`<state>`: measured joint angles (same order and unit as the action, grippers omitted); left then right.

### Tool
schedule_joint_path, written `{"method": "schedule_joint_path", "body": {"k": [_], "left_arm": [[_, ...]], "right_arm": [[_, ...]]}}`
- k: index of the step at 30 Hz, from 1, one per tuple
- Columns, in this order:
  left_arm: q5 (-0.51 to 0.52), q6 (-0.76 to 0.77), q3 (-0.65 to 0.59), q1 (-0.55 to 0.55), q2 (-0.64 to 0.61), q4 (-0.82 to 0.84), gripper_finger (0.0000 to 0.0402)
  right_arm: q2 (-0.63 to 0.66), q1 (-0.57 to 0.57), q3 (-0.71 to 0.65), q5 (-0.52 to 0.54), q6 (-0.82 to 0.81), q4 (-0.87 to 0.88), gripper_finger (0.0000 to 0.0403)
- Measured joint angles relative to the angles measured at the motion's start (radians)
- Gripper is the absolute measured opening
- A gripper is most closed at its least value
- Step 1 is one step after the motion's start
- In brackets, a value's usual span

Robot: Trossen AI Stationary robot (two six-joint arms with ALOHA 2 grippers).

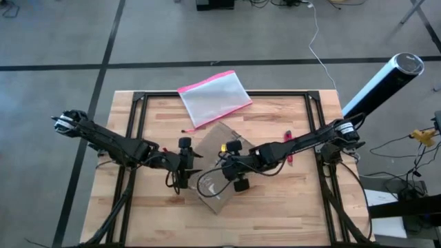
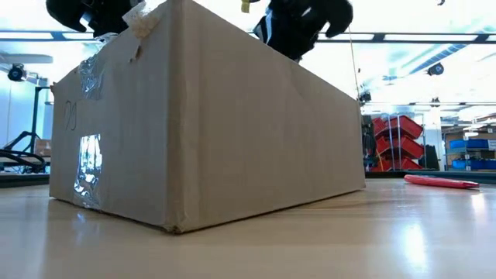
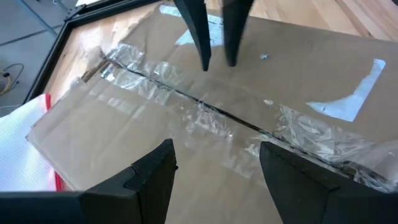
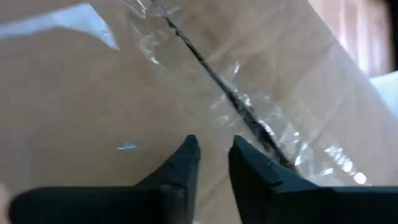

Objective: Unpack boxes
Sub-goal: Open the cardboard box using the box cutter

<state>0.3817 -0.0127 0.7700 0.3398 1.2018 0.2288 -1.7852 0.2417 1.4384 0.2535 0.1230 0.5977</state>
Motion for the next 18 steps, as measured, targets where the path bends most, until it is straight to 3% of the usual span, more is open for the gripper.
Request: {"method": "schedule_joint_path", "body": {"k": [8,14,18], "left_arm": [[0.001,-0.004,0.000,-0.003,0.009,-0.054,0.0220],[0.006,-0.009,0.000,-0.004,0.007,-0.021,0.0220],[0.084,-0.001,0.000,-0.007,-0.018,0.082,0.0220]], "right_arm": [[-0.001,-0.025,0.000,-0.022,-0.028,-0.002,0.0175],[-0.003,-0.059,0.000,0.060,-0.021,-0.013,0.0185],[-0.003,-0.061,0.000,0.061,0.000,-0.012,0.0186]]}}
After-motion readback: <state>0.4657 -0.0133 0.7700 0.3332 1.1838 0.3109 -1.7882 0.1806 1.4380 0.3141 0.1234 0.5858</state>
